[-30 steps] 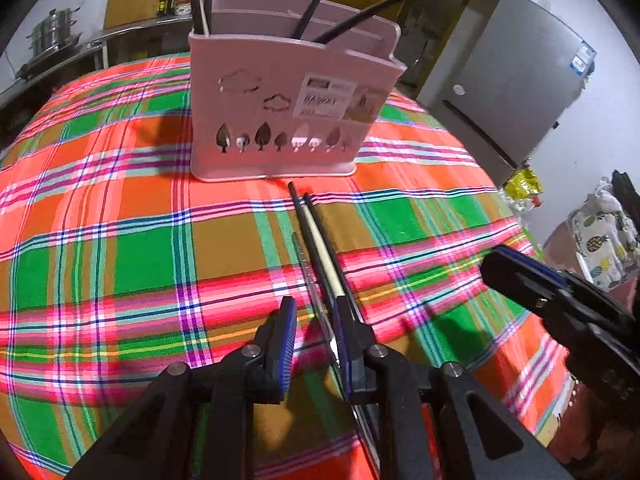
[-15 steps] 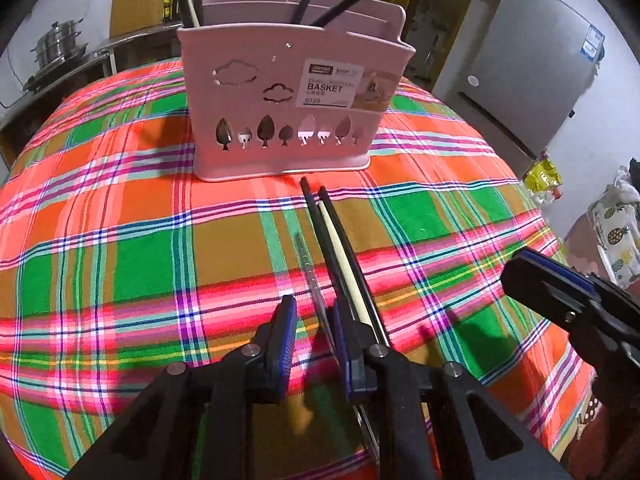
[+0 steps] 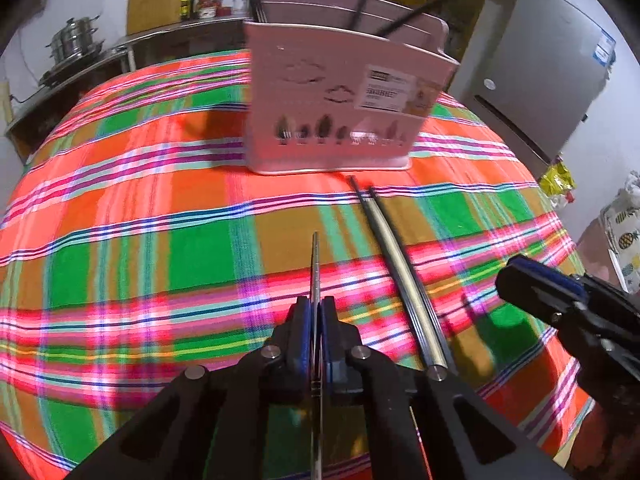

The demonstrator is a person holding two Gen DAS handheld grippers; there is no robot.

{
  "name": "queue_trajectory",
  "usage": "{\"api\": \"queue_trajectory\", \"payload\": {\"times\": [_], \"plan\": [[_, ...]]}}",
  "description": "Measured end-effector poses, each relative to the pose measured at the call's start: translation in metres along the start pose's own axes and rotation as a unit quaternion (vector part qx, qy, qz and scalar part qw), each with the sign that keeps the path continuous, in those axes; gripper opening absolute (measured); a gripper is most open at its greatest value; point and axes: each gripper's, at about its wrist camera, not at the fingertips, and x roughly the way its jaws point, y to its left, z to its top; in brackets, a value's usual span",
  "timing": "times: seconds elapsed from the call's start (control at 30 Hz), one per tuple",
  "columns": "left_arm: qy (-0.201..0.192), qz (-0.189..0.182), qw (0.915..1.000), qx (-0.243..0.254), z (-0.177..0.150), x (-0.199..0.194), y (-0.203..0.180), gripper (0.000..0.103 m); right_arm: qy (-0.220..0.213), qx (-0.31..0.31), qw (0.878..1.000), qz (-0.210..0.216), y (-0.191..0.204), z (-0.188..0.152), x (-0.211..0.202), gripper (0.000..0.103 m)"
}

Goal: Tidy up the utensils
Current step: 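Grasp a dark chopstick with the left tool, then close the right tool on another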

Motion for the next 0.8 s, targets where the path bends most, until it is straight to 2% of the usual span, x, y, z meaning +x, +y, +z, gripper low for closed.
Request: {"api": "queue_trajectory", "payload": {"times": [0.4,0.63,0.8], "plan": [[-0.007,-0.013,0.9998,-0.016,-0.001,-0.003,0.024,0.006,0.050,-0.019,0.999,-0.010,0.010,0.009,0.056,0.017],[-0.007,-0.024,0.9995,-0.020,0.000,-0.002,0.028,0.006,0.050,-0.022,0.998,-0.024,0.012,0.014,0.063,0.017],[-0.013,-0.011,0.9993,-0.033,0.000,-0.003,0.035,0.006,0.051,-0.011,0.998,-0.033,0.003,0.013,0.058,0.017]]}}
